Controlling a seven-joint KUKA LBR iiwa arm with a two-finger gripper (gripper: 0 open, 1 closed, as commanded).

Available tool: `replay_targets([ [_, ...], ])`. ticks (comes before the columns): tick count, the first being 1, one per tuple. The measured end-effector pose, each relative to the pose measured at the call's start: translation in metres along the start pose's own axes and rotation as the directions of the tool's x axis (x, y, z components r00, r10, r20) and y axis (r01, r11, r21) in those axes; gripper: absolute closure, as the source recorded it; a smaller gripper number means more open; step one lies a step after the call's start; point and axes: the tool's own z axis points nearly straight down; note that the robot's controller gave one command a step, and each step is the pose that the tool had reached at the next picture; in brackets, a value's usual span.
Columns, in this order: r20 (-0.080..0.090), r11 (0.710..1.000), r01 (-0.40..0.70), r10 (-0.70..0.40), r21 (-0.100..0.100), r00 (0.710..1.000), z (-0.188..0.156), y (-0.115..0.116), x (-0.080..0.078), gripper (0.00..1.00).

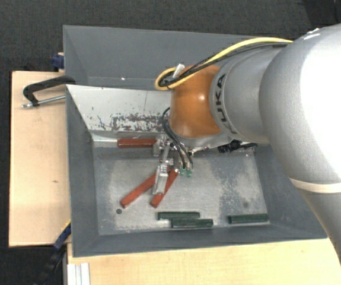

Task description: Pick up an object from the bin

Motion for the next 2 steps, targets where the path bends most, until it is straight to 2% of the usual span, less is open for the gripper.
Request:
replay_targets([
  [1, -0.001, 1.0, 0.0, 0.0, -0.001, 1.0, 0.0001, 0.0004, 0.0004, 1.0],
  [2, -0.001, 1.0, 0.0, 0.0, -0.001, 1.0, 0.0001, 0.0004, 0.0004, 1.0],
])
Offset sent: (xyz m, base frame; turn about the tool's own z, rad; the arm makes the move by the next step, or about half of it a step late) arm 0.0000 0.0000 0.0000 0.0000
